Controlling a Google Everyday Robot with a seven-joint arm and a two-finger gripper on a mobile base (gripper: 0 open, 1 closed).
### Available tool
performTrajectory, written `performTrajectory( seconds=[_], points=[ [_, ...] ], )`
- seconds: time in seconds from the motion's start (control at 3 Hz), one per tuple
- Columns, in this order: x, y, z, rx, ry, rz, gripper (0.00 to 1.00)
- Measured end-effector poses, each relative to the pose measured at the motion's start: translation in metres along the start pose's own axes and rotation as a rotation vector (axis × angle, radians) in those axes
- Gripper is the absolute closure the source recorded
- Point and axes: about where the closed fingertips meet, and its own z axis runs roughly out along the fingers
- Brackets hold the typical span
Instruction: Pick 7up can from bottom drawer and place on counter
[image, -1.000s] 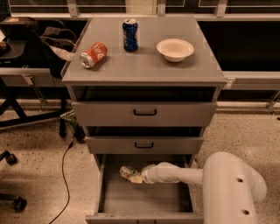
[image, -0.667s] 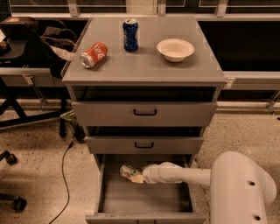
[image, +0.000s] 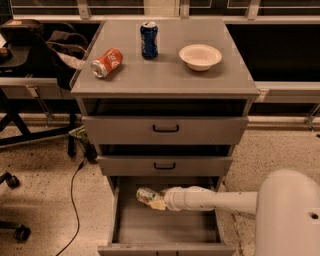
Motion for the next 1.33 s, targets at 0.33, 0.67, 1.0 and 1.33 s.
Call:
performTrajectory(
  seconds=[0.33, 0.67, 1.0, 1.33],
  points=[
    [-0.014, 0.007, -0.02, 0.02, -0.031, -0.008, 1.0],
    [-0.033, 0.02, -0.055, 0.047, -0.088, -0.021, 1.0],
    [-0.057, 0.035, -0.099, 0.089, -0.165, -0.053, 1.0],
    [-0.073, 0.043, -0.123, 0.11, -0.203, -0.075, 1.0]
  ],
)
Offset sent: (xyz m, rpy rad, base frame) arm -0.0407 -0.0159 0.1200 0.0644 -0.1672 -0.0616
